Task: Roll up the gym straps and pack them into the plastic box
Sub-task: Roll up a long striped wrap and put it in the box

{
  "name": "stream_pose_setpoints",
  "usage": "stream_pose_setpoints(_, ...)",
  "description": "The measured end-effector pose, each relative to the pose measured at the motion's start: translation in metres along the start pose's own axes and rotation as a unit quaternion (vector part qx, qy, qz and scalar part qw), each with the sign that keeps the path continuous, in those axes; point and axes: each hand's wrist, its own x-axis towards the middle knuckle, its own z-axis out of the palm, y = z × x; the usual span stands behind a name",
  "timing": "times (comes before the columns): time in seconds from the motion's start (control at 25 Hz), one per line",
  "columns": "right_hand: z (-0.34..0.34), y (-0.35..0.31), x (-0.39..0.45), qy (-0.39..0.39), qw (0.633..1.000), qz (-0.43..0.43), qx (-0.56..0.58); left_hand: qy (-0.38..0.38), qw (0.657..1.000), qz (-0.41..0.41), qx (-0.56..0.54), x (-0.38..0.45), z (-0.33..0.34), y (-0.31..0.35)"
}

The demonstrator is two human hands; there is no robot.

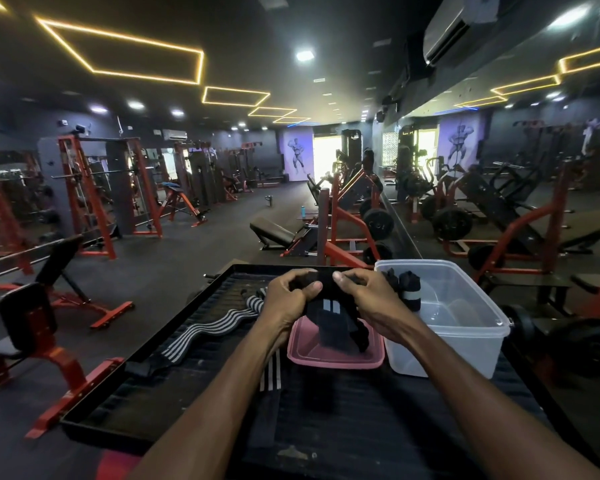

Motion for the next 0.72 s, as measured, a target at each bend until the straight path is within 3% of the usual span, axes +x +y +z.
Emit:
stream_pose_setpoints(0.08, 0.0, -0.001, 0.0, 0.025, 0.999, -0.019, -0.012, -0.014, 1.0, 0.006, 0.001, -0.003, -0.001, -0.002)
stream_pose_setpoints(0.28, -0.002, -0.007, -0.007, 0.029, 0.998, -0.057, 0.002, -0.058, 0.987, -0.11, -0.099, -0.009, 0.003, -0.001)
stream_pose_setpoints(0.4, -0.001, -0.006, -0.007, 0.011, 0.999, -0.049, 0.017, -0.03, 0.993, -0.082, -0.075, -0.006, 0.003, -0.002)
stream_pose_setpoints(0.52, -0.001, -0.007, -0.004, -0.001, 0.999, 0.018, 0.046, -0.012, 0.998, -0.035, -0.054, -0.006, 0.001, 0.001)
stream_pose_setpoints(0.6, 0.0, -0.012, -0.005, -0.004, 0.997, 0.053, 0.049, -0.025, 0.999, -0.011, -0.038, -0.007, -0.001, 0.002)
stream_pose_setpoints(0.72, 0.001, -0.02, -0.007, 0.014, 0.997, 0.033, 0.061, -0.059, 0.996, -0.028, -0.066, -0.01, -0.002, 0.007)
